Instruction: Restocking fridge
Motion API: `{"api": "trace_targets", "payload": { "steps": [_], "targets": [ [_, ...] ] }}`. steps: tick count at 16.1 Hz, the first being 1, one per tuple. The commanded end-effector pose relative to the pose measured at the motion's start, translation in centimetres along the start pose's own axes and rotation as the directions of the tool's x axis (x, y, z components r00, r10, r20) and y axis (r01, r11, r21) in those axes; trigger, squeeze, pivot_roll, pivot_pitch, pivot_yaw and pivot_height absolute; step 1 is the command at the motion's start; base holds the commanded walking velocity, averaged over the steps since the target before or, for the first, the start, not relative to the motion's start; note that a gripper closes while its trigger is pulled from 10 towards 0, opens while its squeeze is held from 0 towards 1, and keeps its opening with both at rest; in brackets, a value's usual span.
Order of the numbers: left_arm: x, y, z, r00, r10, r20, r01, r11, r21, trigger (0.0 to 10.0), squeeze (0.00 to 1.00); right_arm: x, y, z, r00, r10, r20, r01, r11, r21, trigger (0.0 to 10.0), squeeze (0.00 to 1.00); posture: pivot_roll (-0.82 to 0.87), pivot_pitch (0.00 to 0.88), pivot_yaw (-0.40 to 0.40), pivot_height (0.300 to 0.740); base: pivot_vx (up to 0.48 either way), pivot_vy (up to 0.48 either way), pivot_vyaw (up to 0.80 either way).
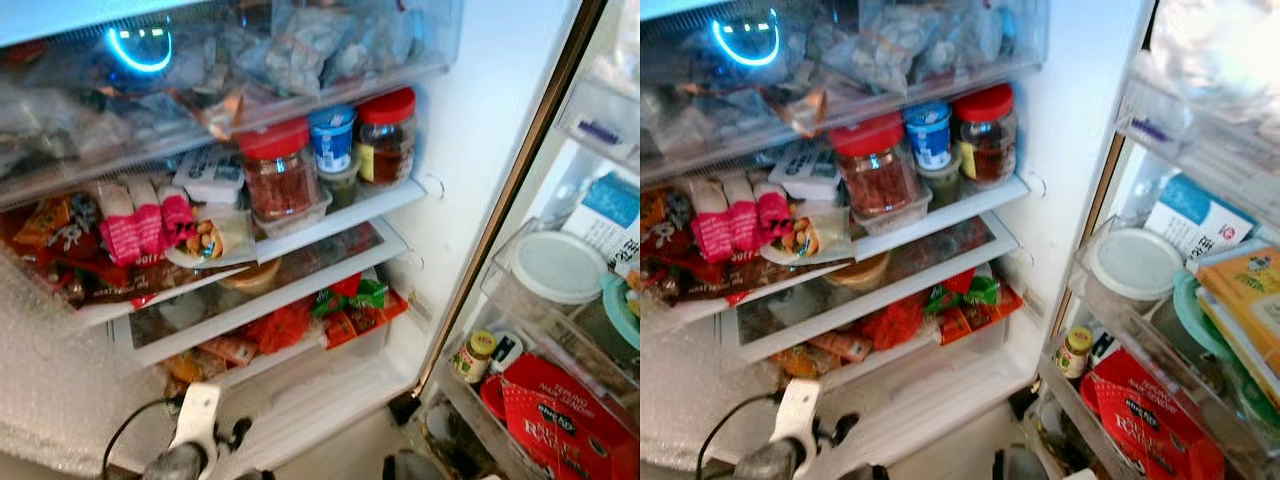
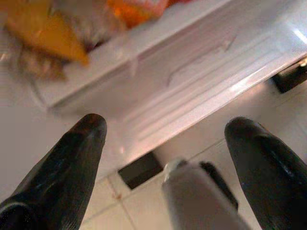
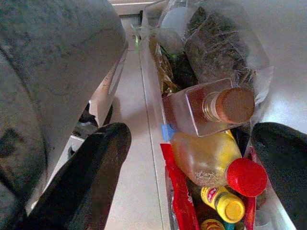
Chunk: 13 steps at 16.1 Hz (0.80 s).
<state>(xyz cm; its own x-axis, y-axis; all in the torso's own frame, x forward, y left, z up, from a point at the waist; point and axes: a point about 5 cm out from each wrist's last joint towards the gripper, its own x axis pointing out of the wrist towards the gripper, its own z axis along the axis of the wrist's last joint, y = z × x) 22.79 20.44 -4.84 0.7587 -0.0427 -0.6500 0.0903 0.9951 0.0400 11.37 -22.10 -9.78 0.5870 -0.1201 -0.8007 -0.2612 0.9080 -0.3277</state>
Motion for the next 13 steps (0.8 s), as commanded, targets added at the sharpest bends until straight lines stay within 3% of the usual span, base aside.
{"api": "trace_targets", "payload": {
  "steps": [1,3,8,10,13],
  "targets": [
    [-0.5,1.0,-1.7,0.996,0.063,-0.064,-0.067,0.996,-0.066,10.0,0.00,-0.4,2.9,-0.5,0.996,0.087,-0.027,-0.086,0.996,0.003,10.0,0.00,-0.19,0.052,0.108,0.648,-0.319,0.000,0.00],
    [-0.7,1.3,-2.5,0.991,0.097,-0.090,-0.109,0.983,-0.146,10.0,0.00,-0.4,2.9,-0.6,0.996,0.089,-0.028,-0.089,0.996,0.003,10.0,0.00,-0.20,0.046,0.104,0.648,-0.336,0.000,0.00],
    [-1.6,1.0,-5.0,0.980,0.092,-0.178,-0.120,0.981,-0.151,10.0,0.00,-0.5,2.8,-0.7,0.995,0.093,-0.032,-0.093,0.996,-0.001,10.0,0.00,-0.20,0.039,0.102,0.648,-0.402,0.000,0.00],
    [-2.0,1.6,-5.9,0.970,0.118,-0.212,-0.160,0.967,-0.198,10.0,0.00,-0.5,2.8,-0.7,0.995,0.092,-0.031,-0.092,0.996,0.002,10.0,0.00,-0.19,0.052,0.095,0.648,-0.480,0.000,0.00],
    [-2.4,2.4,-6.4,0.961,0.140,-0.237,-0.190,0.961,-0.203,10.0,0.00,-0.4,2.7,-0.6,0.995,0.091,-0.028,-0.091,0.996,0.007,10.0,0.00,-0.19,0.068,0.093,0.648,-0.480,0.000,0.00]
  ]
}}
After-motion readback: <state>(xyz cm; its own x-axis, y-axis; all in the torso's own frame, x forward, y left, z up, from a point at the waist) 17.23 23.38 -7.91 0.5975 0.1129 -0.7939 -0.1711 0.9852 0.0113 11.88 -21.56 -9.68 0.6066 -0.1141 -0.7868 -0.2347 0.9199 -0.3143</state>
